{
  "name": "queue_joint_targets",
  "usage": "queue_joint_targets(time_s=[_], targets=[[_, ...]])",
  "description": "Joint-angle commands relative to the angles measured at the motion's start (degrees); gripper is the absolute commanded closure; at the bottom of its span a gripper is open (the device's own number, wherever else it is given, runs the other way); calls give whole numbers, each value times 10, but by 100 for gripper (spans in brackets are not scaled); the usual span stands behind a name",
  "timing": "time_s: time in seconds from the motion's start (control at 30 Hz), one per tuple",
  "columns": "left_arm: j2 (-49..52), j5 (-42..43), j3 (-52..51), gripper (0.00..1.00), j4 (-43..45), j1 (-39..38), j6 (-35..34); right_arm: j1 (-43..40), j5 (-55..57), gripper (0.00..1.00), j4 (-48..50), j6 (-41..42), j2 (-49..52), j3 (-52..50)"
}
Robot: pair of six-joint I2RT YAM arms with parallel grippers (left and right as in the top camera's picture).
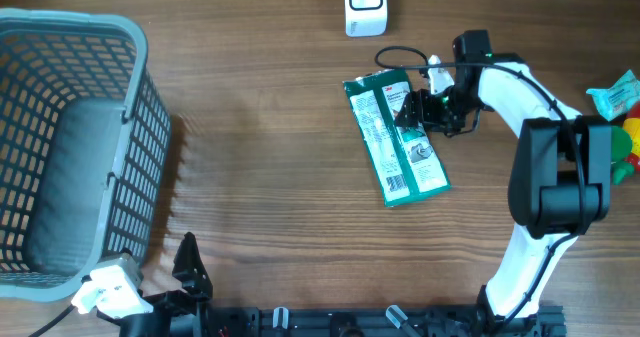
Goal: Scan the item barcode
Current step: 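Lift the glove pack and swing it up toward the scanner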
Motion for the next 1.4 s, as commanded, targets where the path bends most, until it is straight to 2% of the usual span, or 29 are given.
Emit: queue_joint_targets(time_s=[0.0, 0.2, 0.23, 0.3, 0.4, 0.5, 0.67, 0.83, 1.07, 1.2, 1.37], targets=[[-2, -2, 0, 0, 2, -2, -3, 27, 183, 37, 26, 64, 58, -76], [-2, -2, 0, 0, 2, -2, -3, 92, 207, 37, 25, 60, 59, -100], [-2, -2, 0, 0, 2, -2, -3, 100, 220, 42, 30, 67, 61, -107], [-2, -2, 0, 0, 2, -2, -3, 108, 244, 53, 36, 87, 69, -120], [-2, -2, 0, 0, 2, -2, -3, 101, 185, 96, 19, 73, 74, -108], [-2, -2, 0, 0, 2, -2, -3, 92, 127, 96, -1, 73, 65, -80], [-2, -2, 0, 0, 2, -2, -3, 88, 123, 96, -82, 83, -13, -25], [-2, -2, 0, 0, 2, -2, -3, 88, 123, 96, -97, 153, -183, -24], [-2, -2, 0, 0, 2, -2, -3, 90, 188, 96, -104, 391, -383, -24], [-2, -2, 0, 0, 2, -2, -3, 90, 171, 96, -129, 438, -485, -31], [-2, -2, 0, 0, 2, -2, -3, 90, 162, 96, -158, 437, -588, -31]])
